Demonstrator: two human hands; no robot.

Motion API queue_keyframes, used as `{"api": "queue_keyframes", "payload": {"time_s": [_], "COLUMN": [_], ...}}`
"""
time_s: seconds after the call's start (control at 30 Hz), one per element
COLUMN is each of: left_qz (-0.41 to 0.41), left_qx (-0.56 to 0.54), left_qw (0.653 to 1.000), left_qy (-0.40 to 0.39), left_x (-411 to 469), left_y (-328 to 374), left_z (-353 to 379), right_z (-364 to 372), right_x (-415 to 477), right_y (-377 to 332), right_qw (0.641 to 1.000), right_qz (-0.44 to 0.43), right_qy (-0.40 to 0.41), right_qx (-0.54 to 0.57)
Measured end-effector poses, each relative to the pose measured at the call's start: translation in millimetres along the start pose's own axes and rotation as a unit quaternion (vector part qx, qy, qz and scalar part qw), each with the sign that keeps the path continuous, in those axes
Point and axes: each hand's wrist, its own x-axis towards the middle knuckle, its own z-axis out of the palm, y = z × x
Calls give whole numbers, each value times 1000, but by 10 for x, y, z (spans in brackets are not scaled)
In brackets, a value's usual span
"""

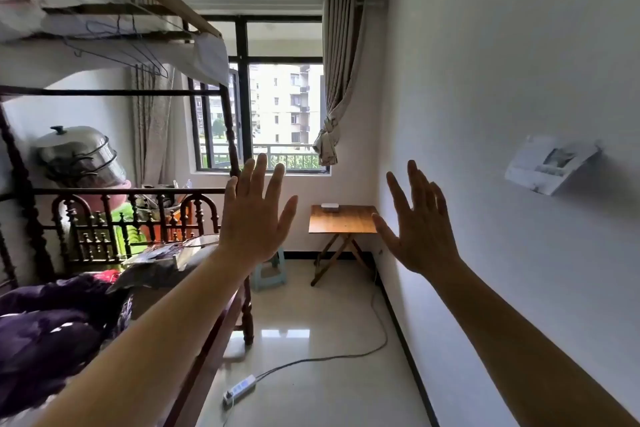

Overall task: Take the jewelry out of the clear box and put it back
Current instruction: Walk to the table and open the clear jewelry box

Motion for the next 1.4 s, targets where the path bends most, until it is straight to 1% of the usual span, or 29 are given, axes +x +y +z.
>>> {"api": "queue_keyframes", "payload": {"time_s": [0.07,0.13,0.2,0.3,0.4,0.53,0.67,0.8,0.9,1.0,1.07,1.13,1.3,1.4], "left_qz": [-26,-38,-38,-38,-49,-39,-33,-38,-43,-50,-70,-78,-99,-93], "left_qx": [1,2,-5,-13,-30,-28,-21,-2,16,27,15,16,9,4], "left_qw": [999,998,997,997,994,992,990,986,979,977,976,976,976,978], "left_qy": [-26,-45,-64,-67,-96,-115,-138,-164,-198,-205,-204,-204,-194,-187], "left_x": [61,153,274,518,719,945,1223,1646,2013,2361,2559,2719,3155,3414], "left_y": [-211,-449,-647,-904,-1029,-1130,-1212,-1290,-1386,-1556,-1694,-1857,-2357,-2694], "left_z": [284,637,967,1417,1887,2606,3551,4514,5147,5677,5980,6290,7222,7848], "right_z": [361,750,1128,1595,2050,2710,3604,4542,5208,5854,6251,6637,7730,8409], "right_x": [112,233,350,554,699,852,984,1239,1520,1882,2129,2336,2894,3217], "right_y": [-60,-91,-100,-43,58,339,755,1254,1600,1863,1949,1976,2068,2097], "right_qw": [1000,998,997,997,995,994,992,990,983,979,977,974,973,974], "right_qz": [15,30,18,18,35,33,29,55,78,71,84,86,57,62], "right_qy": [-14,-47,-73,-80,-97,-104,-120,-129,-162,-187,-192,-202,-215,-213], "right_qx": [7,2,-7,-9,-1,6,13,33,42,40,51,60,54,44]}}
